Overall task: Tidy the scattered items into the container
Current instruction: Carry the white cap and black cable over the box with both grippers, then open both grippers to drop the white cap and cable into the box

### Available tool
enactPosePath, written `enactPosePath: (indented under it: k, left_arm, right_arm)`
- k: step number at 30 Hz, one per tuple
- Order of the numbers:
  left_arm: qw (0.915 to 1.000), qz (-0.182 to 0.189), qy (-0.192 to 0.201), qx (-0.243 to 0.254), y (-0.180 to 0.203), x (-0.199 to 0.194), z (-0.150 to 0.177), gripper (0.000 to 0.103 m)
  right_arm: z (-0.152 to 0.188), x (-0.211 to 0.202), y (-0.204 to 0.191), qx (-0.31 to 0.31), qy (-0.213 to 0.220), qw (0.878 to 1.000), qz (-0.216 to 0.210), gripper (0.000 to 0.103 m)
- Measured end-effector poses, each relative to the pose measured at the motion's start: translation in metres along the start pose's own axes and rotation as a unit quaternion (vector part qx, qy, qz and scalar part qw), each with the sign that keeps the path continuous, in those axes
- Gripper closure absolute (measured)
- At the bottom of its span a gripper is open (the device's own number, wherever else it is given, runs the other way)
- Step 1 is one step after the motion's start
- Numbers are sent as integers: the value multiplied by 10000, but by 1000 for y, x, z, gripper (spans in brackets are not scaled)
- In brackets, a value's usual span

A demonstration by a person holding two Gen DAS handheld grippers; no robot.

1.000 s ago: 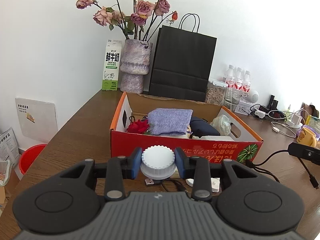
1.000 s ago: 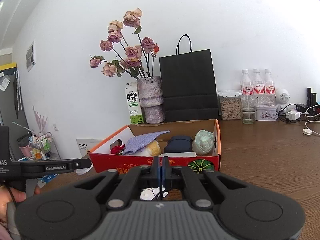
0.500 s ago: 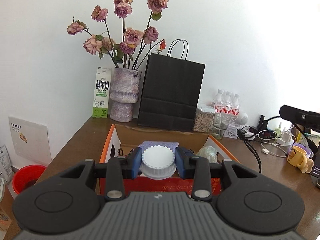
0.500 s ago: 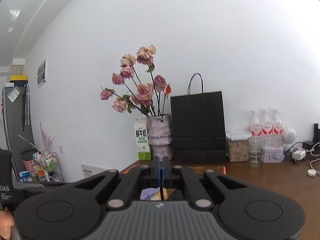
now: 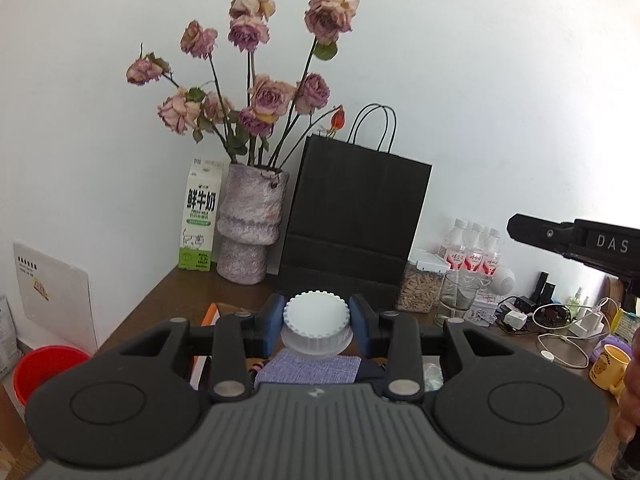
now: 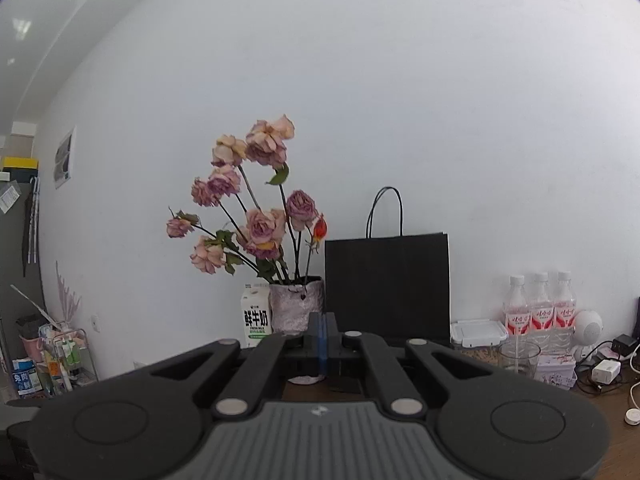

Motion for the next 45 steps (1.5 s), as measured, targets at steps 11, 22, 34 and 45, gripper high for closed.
enactPosePath:
  k: [11, 22, 34, 45]
  left_arm:
    - [9973, -83, -726, 41, -26, 10, 68, 66]
    - [9972, -129, -738, -20, -45, -14, 73, 67]
    - [9966, -105, -818, -1, -42, -21, 82, 67]
    - [9977, -167, -661, 33, -46, -31, 72, 67]
  right_arm:
    - [157, 18, 1, 132, -2152, 9753, -483, 81]
    - [173, 0, 6, 48, -2431, 9678, -647, 73]
    - [198, -25, -2, -463, -2585, 9644, -325, 73]
    - [165, -35, -9, -629, -1767, 9818, -305, 101]
Point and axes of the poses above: each gripper's, at about its wrist camera, not at the fingertips, and x roughly the way its jaws point, y to its right, z to its underside, the point moved 10 cm from there along x, roughly the way its jaws point, and after that the axes turned 1 degree about x, right-handed, at the moved point
